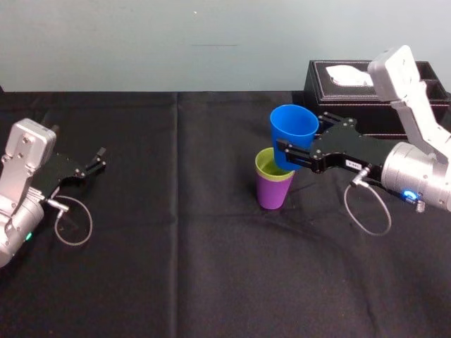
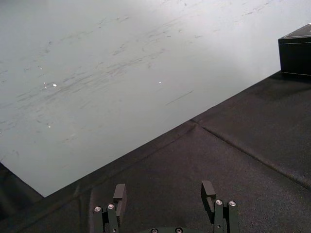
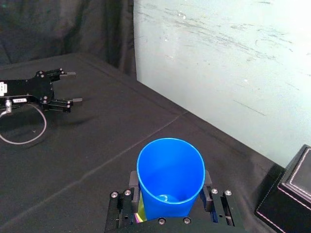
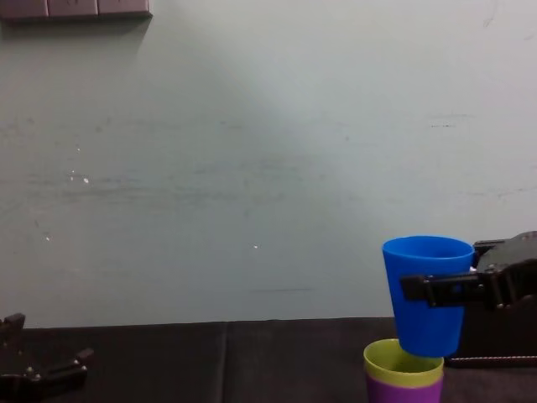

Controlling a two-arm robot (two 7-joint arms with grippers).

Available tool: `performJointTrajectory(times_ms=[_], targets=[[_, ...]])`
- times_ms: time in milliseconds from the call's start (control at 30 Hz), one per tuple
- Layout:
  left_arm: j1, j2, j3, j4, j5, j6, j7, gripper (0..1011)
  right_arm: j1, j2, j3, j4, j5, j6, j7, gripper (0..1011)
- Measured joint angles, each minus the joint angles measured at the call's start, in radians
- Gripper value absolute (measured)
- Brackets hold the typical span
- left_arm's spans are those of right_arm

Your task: Stack the three plastic cups sequentially using one hand.

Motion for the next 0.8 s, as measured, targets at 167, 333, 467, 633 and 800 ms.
performJointTrajectory(times_ms=[167, 333, 467, 633, 800], targets=[[0.000, 0.000, 0.000, 0.000, 0.000, 0.000, 0.000, 1011, 0.018, -0.012, -0.013, 0.019, -0.008, 0.004, 0.007, 724], [0.000, 0.000, 0.000, 0.000, 0.000, 0.000, 0.000, 1011, 0.034, -0.023, -0.027, 0.039, -0.018, 0.008, 0.014, 724], [0.000, 0.000, 0.000, 0.000, 0.000, 0.000, 0.000, 1011, 0.042, -0.031, -0.034, 0.054, -0.022, 0.007, 0.019, 724], [0.000, 0.000, 0.000, 0.000, 0.000, 0.000, 0.000, 1011, 0.050, -0.040, -0.040, 0.073, -0.022, -0.002, 0.030, 724], [0.000, 0.000, 0.000, 0.000, 0.000, 0.000, 0.000, 1011, 0.057, -0.049, -0.048, 0.098, -0.022, -0.014, 0.039, 724]])
